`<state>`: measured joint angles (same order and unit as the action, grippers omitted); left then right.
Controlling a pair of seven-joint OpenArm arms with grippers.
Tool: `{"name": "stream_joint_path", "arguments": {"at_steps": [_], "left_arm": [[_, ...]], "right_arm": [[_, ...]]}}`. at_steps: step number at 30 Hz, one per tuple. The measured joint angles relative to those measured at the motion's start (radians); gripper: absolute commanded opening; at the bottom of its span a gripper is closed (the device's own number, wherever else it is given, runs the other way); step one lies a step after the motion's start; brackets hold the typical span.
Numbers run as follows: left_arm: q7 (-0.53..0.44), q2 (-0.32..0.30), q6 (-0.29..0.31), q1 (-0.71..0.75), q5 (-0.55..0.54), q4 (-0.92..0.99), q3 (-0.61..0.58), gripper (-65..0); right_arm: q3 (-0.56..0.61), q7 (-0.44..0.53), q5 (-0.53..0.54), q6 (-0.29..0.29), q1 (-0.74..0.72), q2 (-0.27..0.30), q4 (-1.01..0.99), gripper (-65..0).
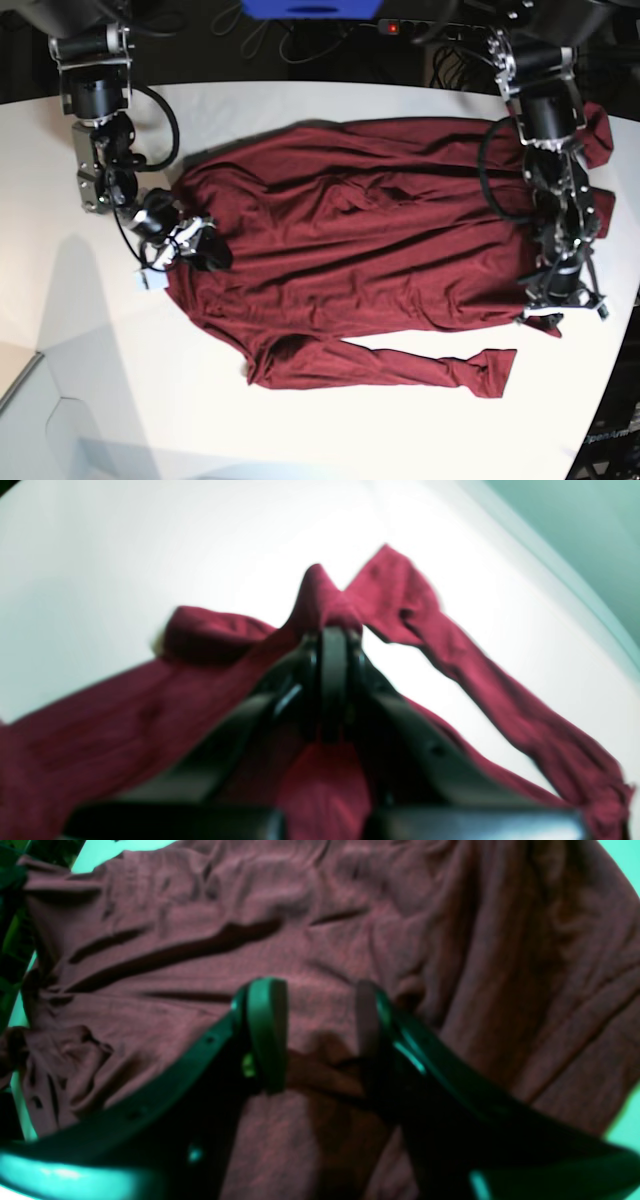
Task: Layout the t-shirt on the table in an organized manner, then fold the t-shirt properly
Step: 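Release the shirt with the left gripper and raise it, then lower the left gripper onto the shirt side edge and grasp it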
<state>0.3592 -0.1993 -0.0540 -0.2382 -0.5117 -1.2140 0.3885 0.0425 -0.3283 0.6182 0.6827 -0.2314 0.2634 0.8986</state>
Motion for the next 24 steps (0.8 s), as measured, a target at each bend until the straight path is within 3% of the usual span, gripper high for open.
{"name": "stream_joint_path", "arguments": {"at_steps": [5,10,16,24], "left_arm": [[0.089,0.079,0.0,0.195,-0.011,-0.255,0.078,-65.0],[0.093,0.1,-0.002,0.367,-0.008,-0.358,0.155,-65.0],[0.089,0.097,0.006,0.405,-0.013,-0.33,0.222,-64.9],[0.097,0.1,0.009,0.446,-0.013,-0.37,0.218,-64.9]], "right_arm": [[0.0,-0.001,0.0,0.0,-0.001,0.0,0.0,-43.0],[0.0,0.0,-0.001,-0.001,-0.001,0.0,0.0,-43.0],[0.0,0.001,-0.003,-0.002,-0.001,-0.001,0.0,-43.0],[0.0,0.001,-0.003,-0.002,-0.001,-0.001,0.0,-43.0]]}}
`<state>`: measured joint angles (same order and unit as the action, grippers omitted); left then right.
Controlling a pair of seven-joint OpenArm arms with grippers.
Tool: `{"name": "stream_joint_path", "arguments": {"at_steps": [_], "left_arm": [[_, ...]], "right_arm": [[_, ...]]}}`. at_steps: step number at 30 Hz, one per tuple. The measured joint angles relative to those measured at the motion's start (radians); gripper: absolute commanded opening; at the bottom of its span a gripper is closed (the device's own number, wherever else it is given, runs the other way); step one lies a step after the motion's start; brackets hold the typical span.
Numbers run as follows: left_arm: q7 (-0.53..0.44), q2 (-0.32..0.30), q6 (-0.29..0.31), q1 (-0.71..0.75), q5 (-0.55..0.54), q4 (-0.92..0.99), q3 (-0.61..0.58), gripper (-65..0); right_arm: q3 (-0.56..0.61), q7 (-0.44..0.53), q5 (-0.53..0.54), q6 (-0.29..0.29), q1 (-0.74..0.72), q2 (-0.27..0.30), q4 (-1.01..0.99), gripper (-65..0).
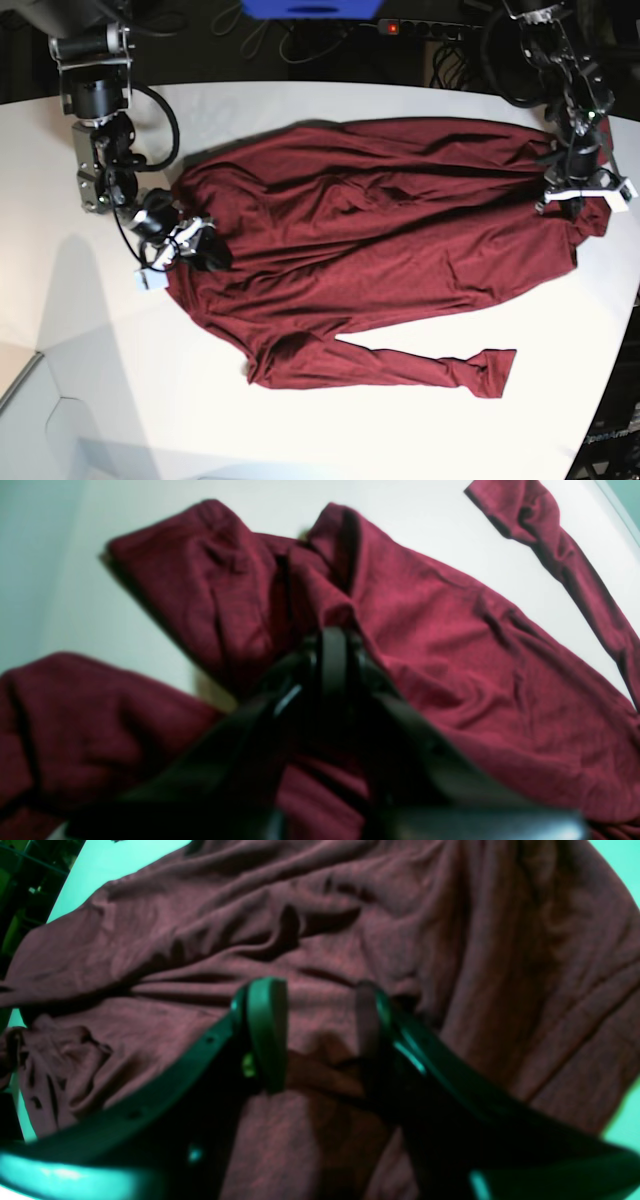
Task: Layout the t-shirt on the table in an organized manner, then fold the t-shirt properly
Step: 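Lower the left gripper onto the shirt side edge and grasp it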
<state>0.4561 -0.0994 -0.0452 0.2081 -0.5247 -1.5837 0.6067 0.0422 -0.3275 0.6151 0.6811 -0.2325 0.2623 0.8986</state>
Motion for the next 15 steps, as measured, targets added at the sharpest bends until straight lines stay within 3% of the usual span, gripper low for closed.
{"name": "stream_joint_path", "arguments": {"at_steps": [3,10,15], "left_arm": [[0.063,-0.003,-0.001,0.001,0.003,0.0,-0.021,-60.6],[0.248,0.0,0.0,0.002,0.004,-0.116,-0.014,-36.8],[0.248,0.003,0.005,-0.02,-0.008,-0.189,0.053,-35.3]], "right_arm": [[0.0,0.0,0.0,0.0,-0.001,-0.002,0.0,-43.0],[0.0,-0.001,-0.001,0.0,-0.003,-0.002,0.0,-43.0],[0.0,0.0,0.0,0.0,-0.003,-0.015,0.0,-43.0]]}}
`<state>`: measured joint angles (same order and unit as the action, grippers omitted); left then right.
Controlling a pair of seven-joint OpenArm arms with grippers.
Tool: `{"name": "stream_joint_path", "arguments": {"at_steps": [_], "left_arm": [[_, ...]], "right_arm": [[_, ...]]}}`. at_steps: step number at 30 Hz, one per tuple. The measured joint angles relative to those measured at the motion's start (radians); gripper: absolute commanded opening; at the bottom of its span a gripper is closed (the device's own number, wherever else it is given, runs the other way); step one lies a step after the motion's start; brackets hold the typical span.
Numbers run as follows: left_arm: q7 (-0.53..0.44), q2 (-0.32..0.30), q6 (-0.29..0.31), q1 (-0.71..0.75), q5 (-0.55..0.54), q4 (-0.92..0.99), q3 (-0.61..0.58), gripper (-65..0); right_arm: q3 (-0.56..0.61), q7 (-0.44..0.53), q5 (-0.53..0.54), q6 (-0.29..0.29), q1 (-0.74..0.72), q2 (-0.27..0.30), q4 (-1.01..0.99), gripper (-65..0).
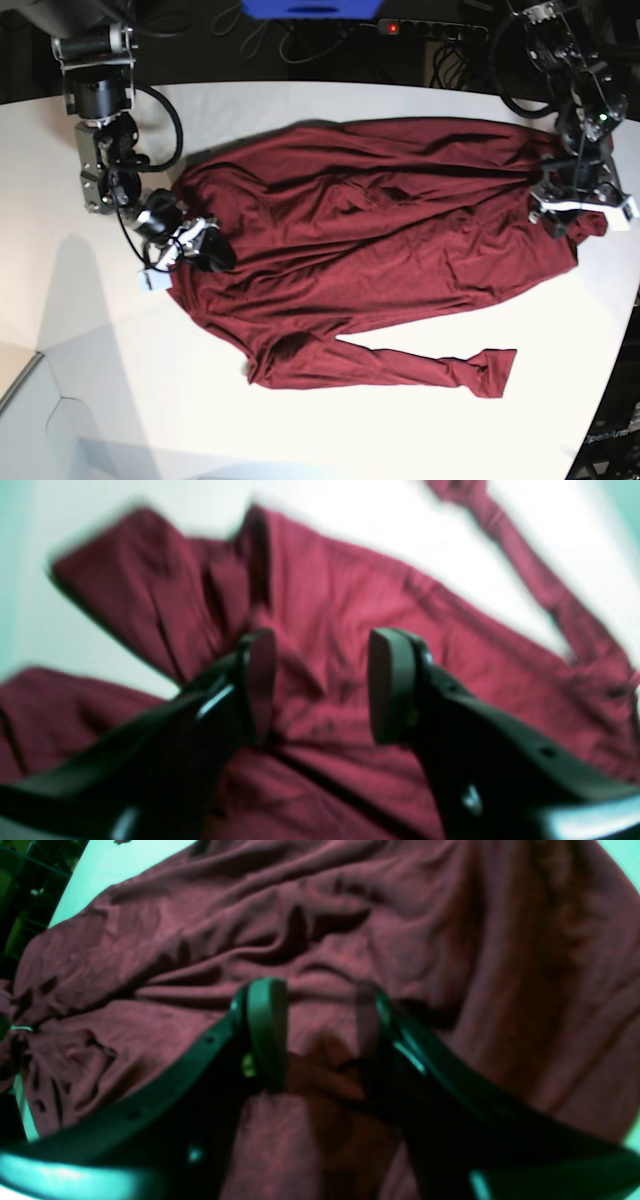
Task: Layout the t-shirt on the table in an organized manner, then fold the t-shirt properly
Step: 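Lower the left gripper onto the shirt side edge and grasp it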
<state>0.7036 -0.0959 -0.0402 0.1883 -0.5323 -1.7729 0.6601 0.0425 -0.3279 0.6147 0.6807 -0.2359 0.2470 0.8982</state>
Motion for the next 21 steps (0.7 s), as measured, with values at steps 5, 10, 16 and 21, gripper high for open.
{"name": "stream_joint_path", "arguments": {"at_steps": [5,10,16,21], "left_arm": [[-0.007,-0.012,0.002,-0.184,0.019,0.208,0.08,-35.5],[0.003,-0.051,-0.009,-0.309,0.026,0.454,0.121,-35.7],[-0.026,-0.068,-0.007,-0.411,0.018,0.584,0.115,-35.7],[-0.136,-0.073,-0.014,-0.399,0.027,0.601,0.09,-35.7]], "right_arm": [[0.0,0.0,-0.002,0.0,-0.002,0.0,-0.001,-43.0],[0.0,0.0,-0.002,0.0,-0.001,0.0,0.0,-43.0],[0.0,0.0,-0.004,0.0,0.0,0.0,0.0,-43.0],[0.0,0.0,0.0,0.0,0.002,0.0,0.0,-43.0]]}}
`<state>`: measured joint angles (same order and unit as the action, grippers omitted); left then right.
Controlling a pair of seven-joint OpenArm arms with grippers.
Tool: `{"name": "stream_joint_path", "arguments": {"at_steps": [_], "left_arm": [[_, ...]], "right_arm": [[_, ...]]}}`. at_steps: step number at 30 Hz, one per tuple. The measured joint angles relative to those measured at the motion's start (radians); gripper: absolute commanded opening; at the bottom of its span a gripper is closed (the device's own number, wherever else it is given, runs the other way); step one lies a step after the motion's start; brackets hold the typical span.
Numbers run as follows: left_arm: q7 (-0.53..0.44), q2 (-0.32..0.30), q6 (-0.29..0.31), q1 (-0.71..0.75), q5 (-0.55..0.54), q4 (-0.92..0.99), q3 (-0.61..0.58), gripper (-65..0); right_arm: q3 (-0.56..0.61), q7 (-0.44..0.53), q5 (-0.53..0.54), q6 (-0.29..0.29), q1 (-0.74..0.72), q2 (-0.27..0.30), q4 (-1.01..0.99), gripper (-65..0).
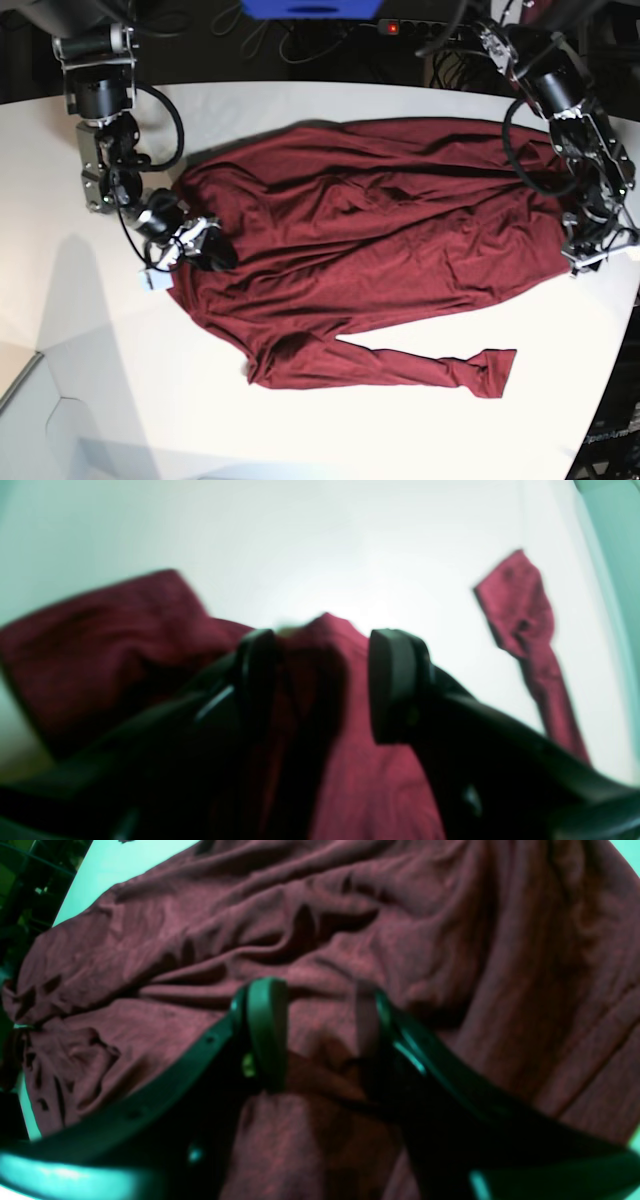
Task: Layout the t-shirt on the table in an organized manner, then fold the t-shirt properly
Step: 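Lower the left gripper onto the shirt side edge and grasp it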
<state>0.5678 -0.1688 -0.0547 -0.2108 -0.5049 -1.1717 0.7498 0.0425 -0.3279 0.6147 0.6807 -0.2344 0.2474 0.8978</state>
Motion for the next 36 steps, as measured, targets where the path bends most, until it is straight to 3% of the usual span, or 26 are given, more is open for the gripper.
{"name": "stream_joint_path", "arguments": {"at_steps": [4,12,15,22,25,36], "left_arm": [[-0.027,-0.009,0.005,-0.003,-0.005,0.005,-0.084,-35.8],[-0.085,-0.018,0.005,0.0,-0.005,0.112,-0.098,-36.4],[-0.087,-0.019,0.003,-0.003,-0.005,0.112,-0.096,-42.6],[-0.086,-0.018,0.004,-0.003,-0.005,0.111,-0.095,-50.3],[-0.082,-0.019,0.003,-0.005,-0.011,0.101,-0.095,-64.4],[-0.078,-0.028,0.003,-0.008,-0.008,-0.019,-0.097,-65.0]], "right_arm": [[0.0,0.0,0.0,0.0,0.0,0.001,0.0,-43.0],[0.0,0.0,0.0,0.0,0.0,0.002,0.0,-43.0],[0.0,0.0,0.0,0.0,0.0,0.002,0.0,-43.0],[0.0,0.0,0.0,0.0,0.0,0.002,0.0,-43.0],[0.0,0.0,0.0,0.0,0.001,0.002,0.0,-43.0],[0.0,0.0,0.0,0.0,0.002,0.002,0.0,-43.0]]}}
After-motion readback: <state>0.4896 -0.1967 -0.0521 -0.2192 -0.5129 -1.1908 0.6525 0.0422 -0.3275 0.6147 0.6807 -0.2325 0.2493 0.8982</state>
